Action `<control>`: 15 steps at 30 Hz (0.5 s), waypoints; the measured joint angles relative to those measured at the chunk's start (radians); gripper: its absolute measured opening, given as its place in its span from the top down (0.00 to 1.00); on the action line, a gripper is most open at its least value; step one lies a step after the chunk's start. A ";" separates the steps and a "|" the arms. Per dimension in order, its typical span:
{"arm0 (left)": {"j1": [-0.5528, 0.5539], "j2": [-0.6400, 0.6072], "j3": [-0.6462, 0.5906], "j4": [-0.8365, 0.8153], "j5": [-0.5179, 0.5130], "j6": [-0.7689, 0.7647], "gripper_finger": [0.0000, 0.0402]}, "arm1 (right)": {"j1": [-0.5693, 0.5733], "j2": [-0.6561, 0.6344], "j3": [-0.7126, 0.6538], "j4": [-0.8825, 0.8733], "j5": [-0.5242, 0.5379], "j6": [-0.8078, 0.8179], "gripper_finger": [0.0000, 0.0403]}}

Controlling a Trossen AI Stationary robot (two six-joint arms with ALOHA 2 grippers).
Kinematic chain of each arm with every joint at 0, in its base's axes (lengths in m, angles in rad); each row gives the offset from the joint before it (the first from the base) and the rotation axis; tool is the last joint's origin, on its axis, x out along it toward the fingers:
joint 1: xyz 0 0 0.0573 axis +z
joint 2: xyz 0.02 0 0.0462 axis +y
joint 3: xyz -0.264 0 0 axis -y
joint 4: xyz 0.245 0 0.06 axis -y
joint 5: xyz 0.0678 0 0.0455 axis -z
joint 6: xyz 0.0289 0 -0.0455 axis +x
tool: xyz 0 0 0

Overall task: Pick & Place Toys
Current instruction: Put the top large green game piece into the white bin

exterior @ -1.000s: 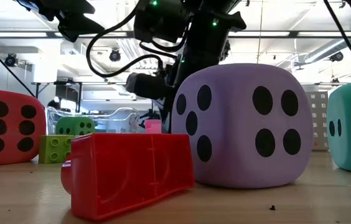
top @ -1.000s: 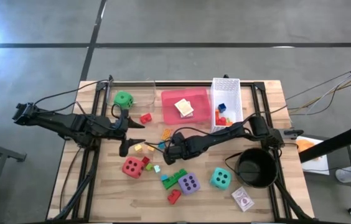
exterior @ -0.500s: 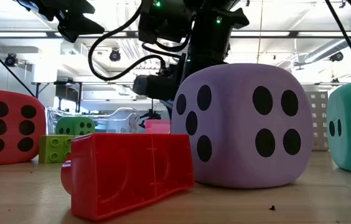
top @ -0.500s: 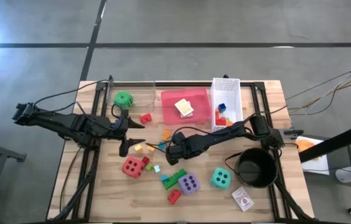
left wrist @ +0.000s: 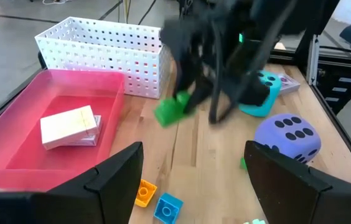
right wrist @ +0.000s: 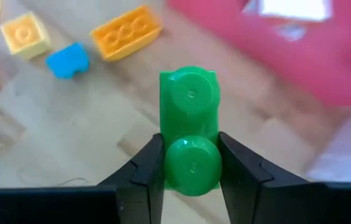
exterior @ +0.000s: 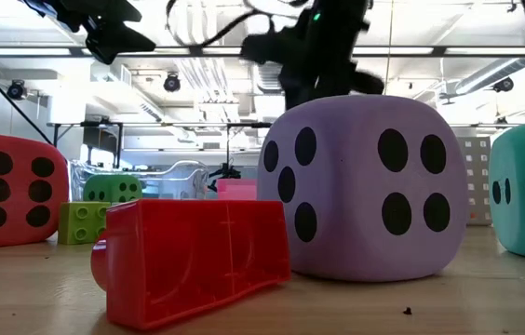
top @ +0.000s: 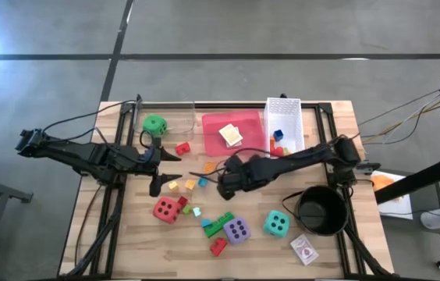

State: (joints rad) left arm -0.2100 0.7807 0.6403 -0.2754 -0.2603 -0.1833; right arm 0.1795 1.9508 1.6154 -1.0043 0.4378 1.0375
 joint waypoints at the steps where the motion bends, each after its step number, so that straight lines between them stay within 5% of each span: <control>1: 0.000 0.000 0.000 0.001 0.000 0.000 0.29 | -0.002 -0.019 0.000 -0.025 0.017 0.001 0.74; 15: 0.000 0.000 0.000 0.002 0.000 0.000 0.29 | -0.079 -0.263 -0.002 -0.322 0.193 0.028 0.74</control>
State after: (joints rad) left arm -0.2100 0.7807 0.6403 -0.2729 -0.2604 -0.1837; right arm 0.1004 1.6882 1.6137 -1.3265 0.6312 1.0656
